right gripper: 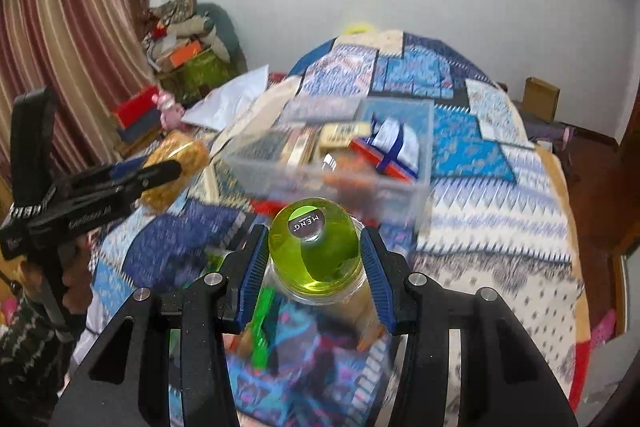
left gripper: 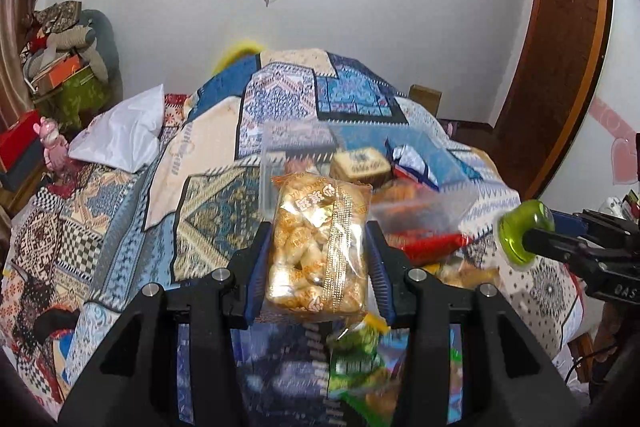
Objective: Organize snacks
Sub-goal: 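Lower both items into the clear box and open both grippers, then grasp the green pea snack bag with left gripper while right grasps the gold wafer pack, then carry both packs over the clear box and lower them inside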
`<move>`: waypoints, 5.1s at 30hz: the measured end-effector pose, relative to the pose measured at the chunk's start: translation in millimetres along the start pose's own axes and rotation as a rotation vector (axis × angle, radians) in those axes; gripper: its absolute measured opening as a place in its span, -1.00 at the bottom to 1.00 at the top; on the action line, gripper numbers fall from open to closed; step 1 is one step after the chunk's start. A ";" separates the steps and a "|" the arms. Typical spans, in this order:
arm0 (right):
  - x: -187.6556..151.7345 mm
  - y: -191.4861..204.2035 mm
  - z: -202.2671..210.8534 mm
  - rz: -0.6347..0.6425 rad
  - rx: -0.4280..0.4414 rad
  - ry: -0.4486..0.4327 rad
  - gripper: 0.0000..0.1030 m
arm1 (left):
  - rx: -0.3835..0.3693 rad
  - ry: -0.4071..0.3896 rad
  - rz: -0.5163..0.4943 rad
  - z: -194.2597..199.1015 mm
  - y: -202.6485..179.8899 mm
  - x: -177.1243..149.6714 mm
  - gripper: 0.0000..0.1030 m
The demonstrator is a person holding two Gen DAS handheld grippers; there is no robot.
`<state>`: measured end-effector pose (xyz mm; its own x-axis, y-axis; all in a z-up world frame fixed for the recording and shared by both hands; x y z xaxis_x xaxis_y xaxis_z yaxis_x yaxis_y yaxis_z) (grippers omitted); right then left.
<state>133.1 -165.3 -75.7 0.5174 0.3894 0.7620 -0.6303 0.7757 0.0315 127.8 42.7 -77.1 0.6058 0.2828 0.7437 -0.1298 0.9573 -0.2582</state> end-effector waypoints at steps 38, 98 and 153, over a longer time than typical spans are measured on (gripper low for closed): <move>39.6 -63.0 -97.2 -0.016 -0.135 0.078 -0.12 | 0.036 0.109 0.039 -140.1 -2.1 49.3 0.04; -64.2 24.3 -63.9 0.086 0.119 0.254 -0.32 | -0.006 0.326 0.029 -57.9 14.6 -90.9 -0.19; 62.1 -53.3 -106.9 -0.018 -0.064 0.001 -0.33 | -0.035 0.108 0.009 -139.0 -32.2 57.9 -0.24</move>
<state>260.7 -129.4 -99.3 0.5289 0.3753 0.7612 -0.5824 0.8129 0.0039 276.2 19.9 -111.4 0.6860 0.2812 0.6710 -0.1092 0.9516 -0.2872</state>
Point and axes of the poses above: each gripper's, at about its wrist camera, not at the fingertips, and z roughly against the way its jaws point, y to its left, x to its top, the point moved 1 cm from there along -z, roughly the way its jaws point, and after that the axes turned 12 degrees about z, right-handed, at the moved point
